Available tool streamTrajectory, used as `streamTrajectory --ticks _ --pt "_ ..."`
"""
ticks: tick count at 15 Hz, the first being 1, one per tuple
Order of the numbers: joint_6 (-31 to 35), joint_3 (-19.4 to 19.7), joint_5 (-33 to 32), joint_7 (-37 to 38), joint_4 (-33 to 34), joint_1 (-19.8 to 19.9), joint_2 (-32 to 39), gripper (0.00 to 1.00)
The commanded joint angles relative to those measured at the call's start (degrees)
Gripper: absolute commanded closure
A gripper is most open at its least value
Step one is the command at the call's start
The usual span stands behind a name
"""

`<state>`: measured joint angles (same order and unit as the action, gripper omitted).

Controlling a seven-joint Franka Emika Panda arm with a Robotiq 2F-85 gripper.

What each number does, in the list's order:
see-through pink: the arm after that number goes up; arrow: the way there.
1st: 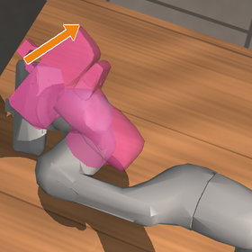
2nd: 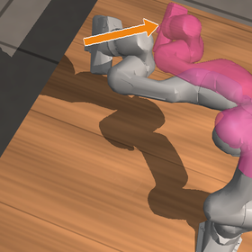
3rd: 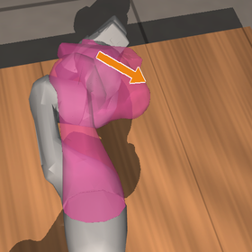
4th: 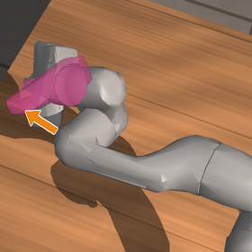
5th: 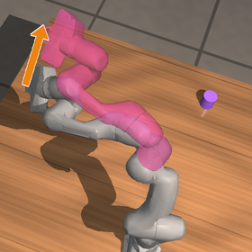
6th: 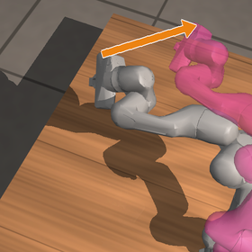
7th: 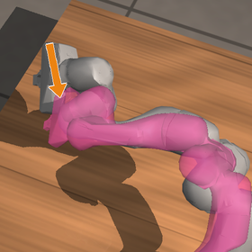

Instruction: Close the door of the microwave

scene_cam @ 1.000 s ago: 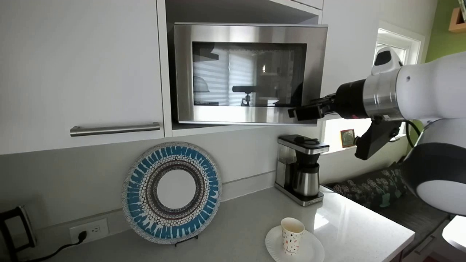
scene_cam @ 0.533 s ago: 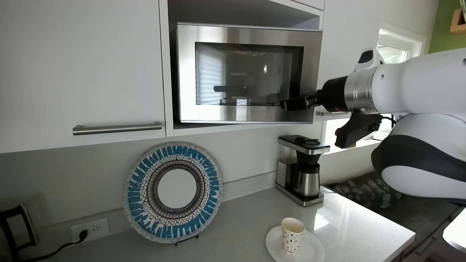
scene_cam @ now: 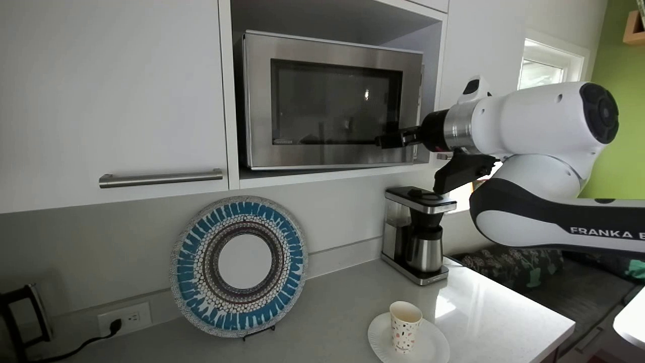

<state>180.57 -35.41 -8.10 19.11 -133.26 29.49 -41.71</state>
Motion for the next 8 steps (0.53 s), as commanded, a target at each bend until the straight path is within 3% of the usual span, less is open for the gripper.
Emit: streamTrajectory --ticks 1,3,4,8 --pt "0.0 -0.24 1.51 -1.36 0.02 0.02 -0.17 0.0" --pt "0.0 -0.35 1.51 -1.36 0.16 0.01 -0.22 0.0" --pt "-0.12 -1.62 1.42 -0.74 1.0 2.9 -0.19 0.0" --pt "-1.67 -3.85 1.7 -0.23 4.28 6.9 2.88 0.0"
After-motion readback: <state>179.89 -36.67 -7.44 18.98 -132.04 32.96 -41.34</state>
